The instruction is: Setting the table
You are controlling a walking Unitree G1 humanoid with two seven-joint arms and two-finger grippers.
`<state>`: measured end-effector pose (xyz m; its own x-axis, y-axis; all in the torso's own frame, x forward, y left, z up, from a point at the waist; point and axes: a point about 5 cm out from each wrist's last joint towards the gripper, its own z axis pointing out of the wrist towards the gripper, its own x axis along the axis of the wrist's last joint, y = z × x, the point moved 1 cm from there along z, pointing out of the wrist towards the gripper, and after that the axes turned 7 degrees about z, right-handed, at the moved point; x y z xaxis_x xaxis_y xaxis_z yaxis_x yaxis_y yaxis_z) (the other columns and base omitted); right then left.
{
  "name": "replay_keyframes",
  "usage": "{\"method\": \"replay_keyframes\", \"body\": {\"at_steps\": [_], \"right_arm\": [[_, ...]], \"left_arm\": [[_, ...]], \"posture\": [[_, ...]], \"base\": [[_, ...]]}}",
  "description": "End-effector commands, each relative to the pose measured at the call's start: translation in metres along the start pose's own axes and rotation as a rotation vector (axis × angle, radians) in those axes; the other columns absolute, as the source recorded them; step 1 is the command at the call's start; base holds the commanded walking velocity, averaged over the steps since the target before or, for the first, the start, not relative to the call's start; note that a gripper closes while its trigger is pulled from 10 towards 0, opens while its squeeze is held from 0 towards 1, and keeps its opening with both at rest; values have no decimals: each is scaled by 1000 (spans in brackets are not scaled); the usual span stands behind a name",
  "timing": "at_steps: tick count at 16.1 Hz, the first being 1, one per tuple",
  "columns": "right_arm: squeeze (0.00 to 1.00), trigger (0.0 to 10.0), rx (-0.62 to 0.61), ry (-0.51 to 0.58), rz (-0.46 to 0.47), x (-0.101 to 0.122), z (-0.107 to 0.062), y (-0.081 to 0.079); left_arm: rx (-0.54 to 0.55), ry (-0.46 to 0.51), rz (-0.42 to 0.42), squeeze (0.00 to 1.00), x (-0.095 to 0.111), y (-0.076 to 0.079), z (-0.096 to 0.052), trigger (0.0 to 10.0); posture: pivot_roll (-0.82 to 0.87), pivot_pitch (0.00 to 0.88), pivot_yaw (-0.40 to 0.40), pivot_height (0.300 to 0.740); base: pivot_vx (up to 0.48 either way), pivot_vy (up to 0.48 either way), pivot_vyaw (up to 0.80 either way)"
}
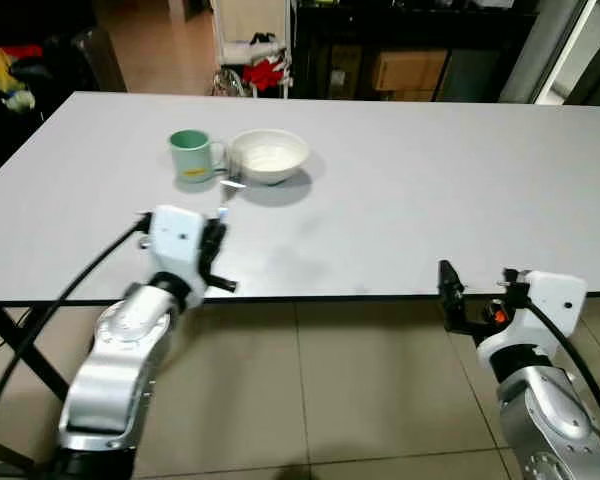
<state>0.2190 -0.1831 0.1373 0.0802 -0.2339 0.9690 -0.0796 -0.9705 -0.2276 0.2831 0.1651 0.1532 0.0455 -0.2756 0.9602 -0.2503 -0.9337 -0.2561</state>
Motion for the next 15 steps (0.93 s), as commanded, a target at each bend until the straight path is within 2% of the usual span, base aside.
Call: {"method": "replay_keyframes", "body": {"at_steps": [1, 6, 9, 13, 15], "right_arm": [[0, 10000, -7, 2, -2, 0, -1, 3], [0, 10000, 20, 24, 18, 3, 8, -3], [0, 10000, 16, 4, 32, -5, 3, -5], [0, 10000, 32, 3, 35, -5, 2, -7], [0, 10000, 57, 2, 5, -5, 2, -9]], "left_arm": [[-12, 14, 1, 0, 4, 4, 1, 10000], [-12, 26, 26, 0, 11, 3, 6, 10000], [-25, 12, 36, 0, 7, 3, 2, 10000], [-7, 33, 32, 0, 11, 2, 1, 10000], [1, 59, 10, 0, 15, 0, 0, 10000]], "posture": [[-137, 0, -23, 740], [-136, 0, -23, 740], [-130, 0, -13, 740], [-124, 0, -7, 740], [-118, 0, -14, 740]], "base": [[0, 341, 0], [0, 69, 0], [0, 0, 0], [0, 0, 0], [0, 0, 0]]}}
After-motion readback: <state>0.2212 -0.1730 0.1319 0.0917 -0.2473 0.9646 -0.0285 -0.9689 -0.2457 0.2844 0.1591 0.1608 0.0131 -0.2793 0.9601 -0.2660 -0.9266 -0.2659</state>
